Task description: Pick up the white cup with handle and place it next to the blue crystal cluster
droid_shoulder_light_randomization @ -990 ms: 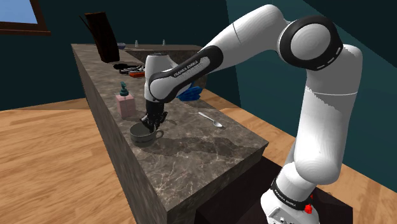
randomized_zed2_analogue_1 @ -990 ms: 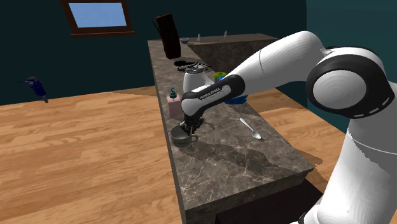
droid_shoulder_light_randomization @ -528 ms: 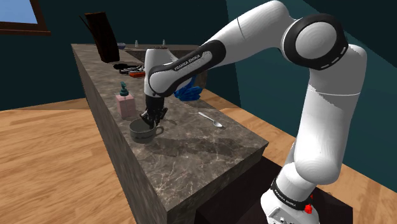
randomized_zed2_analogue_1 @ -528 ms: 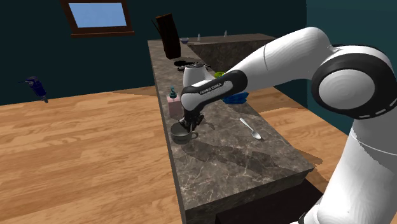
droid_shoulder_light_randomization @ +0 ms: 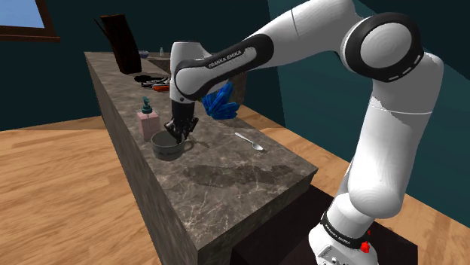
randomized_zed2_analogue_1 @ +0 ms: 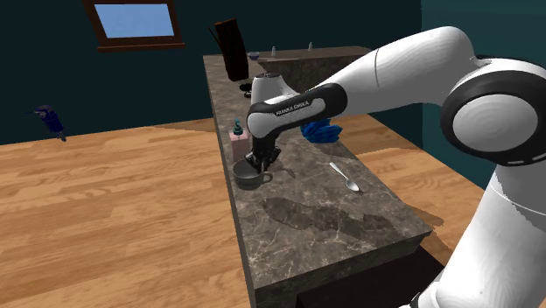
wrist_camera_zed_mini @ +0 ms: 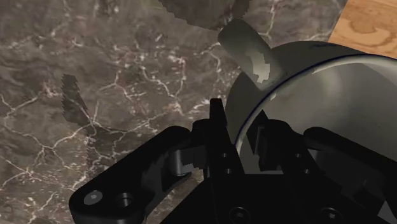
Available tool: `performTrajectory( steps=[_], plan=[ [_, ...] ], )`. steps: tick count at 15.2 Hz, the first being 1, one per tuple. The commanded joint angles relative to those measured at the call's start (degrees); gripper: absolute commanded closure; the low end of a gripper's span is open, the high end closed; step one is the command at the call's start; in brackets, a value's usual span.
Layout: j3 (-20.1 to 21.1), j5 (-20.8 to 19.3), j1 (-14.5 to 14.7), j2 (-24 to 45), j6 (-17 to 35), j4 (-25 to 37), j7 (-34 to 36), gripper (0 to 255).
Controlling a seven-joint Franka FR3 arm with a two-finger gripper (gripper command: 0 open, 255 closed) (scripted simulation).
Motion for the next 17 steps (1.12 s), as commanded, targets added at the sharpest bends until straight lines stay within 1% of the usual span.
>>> performTrajectory(
  steps=[1, 17],
  plan=[
    [0.05, 0.17, -0.02, -0.66, -1.44, 0.80, -0.03, 255],
    [0.13, 0.86, -0.18, -3.78, -13.08, 9.40, -0.19, 255]
  ],
)
